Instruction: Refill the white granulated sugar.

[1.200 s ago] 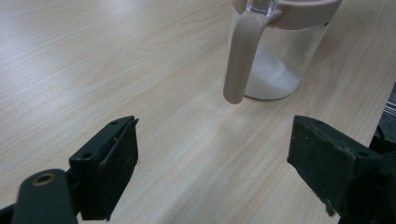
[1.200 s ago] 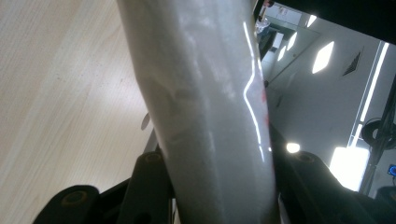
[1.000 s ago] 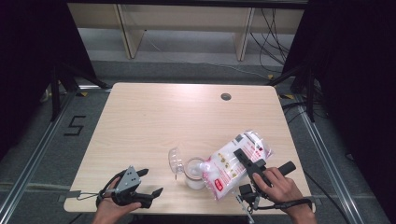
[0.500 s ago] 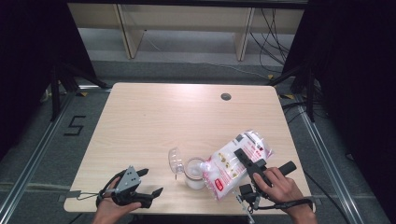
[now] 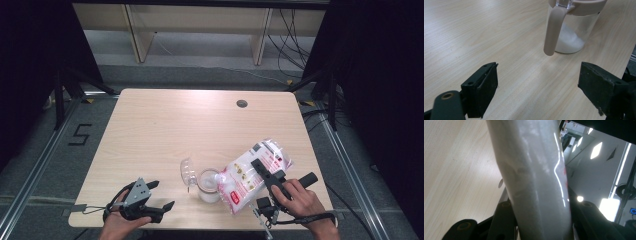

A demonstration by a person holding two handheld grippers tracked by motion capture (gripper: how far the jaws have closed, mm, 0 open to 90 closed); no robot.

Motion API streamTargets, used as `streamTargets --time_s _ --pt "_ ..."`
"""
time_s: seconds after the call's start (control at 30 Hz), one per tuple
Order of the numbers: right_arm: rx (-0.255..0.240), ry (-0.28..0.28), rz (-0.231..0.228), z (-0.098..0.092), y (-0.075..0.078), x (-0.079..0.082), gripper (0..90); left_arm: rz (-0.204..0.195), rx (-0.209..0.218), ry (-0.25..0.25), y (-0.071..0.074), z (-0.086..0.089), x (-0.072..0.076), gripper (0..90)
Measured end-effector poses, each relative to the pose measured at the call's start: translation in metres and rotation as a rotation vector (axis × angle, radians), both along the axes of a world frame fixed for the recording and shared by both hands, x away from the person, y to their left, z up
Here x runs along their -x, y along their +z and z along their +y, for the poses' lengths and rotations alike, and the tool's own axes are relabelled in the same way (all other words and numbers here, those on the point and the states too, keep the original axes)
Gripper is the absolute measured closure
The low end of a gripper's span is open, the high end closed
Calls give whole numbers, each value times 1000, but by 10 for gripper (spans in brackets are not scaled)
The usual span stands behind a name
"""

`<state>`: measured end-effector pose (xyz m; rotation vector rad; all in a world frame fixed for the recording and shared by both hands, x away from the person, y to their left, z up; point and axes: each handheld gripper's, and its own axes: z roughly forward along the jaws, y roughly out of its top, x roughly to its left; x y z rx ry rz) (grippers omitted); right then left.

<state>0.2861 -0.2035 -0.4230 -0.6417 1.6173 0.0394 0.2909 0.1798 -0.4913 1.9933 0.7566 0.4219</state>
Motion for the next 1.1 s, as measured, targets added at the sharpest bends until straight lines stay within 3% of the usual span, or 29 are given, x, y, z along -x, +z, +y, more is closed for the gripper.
streamTargets --time_s 0.23,0.33,0.43,0.53,1.1 --pt "-23 -23 16 -1 -3 1 659 15 13 15 0 -1 2 156" --pt "0 -19 11 0 0 1 659 16 14 16 -1 -1 2 156" --pt "-7 -29 10 0 -1 2 660 0 0 3 0 0 1 156" --pt "-4 -19 6 0 0 1 660 19 14 16 -1 -1 2 156" --pt "0 -26 8 0 0 2 661 17 13 15 0 -1 2 156"
